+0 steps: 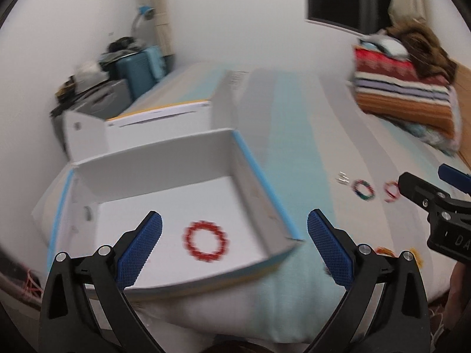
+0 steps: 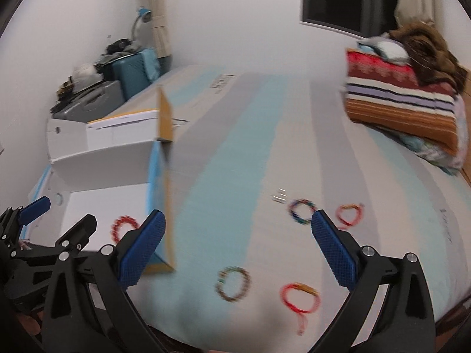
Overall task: Organize jewelry
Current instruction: 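Move both tools back over the remaining bracelets on the bed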
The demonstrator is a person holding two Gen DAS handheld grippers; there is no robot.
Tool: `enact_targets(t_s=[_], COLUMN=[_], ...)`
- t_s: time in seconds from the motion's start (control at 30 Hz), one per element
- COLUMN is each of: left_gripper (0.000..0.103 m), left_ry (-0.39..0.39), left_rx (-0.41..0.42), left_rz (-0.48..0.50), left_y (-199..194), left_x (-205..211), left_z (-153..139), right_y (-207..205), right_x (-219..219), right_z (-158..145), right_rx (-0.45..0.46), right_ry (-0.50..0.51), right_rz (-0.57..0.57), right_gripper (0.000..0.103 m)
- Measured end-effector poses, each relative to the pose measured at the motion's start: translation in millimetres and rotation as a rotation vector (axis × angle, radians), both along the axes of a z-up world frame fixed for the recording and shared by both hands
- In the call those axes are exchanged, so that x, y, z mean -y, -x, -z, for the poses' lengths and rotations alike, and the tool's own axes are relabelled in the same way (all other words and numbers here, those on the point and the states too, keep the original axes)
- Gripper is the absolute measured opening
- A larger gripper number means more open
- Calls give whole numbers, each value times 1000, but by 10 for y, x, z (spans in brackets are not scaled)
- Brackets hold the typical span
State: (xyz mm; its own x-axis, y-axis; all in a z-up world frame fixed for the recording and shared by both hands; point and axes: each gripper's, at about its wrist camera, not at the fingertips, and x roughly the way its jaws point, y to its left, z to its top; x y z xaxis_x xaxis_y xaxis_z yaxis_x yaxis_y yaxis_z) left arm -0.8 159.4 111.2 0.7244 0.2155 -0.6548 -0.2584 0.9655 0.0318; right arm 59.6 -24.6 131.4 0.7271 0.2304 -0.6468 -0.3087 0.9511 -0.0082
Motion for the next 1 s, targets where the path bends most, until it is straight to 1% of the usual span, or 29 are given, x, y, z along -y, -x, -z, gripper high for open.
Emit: enact_targets(t_s=[0.1,0.13,0.27,0.37,0.47,0.67,0.9,1.0], left_gripper=[97,97,97,97,97,97,97,97], left_ry=[7,10,23,24,34,55,87,90], left_rx=[-15,-21,-46,-73,-105,-163,-201,-218], left_rz=[57,72,145,195,224,235,184,176], left_y=[-91,-112,-225,-351,-456,-640,-831,-893], left_x=[290,381,762,1062,1266,1446,1371,1350], left_z=[97,127,288,464,670,1085,1498,1626], right_y=[7,2,-36,-58,-71,-147,-303,-344], right_x=[327,492,900,1174,1376,1607,1751,1774], right_z=[94,152,349,522,717,1101,1599,1739], right_rx=[-7,-18,-54,-79,-109,-168,-255,-276], right_ry=[16,16,19,23,34,36,21,21], right_rz=[50,71,139,178,204,221,236,241], right_gripper=[95,95,95,95,95,95,95,95])
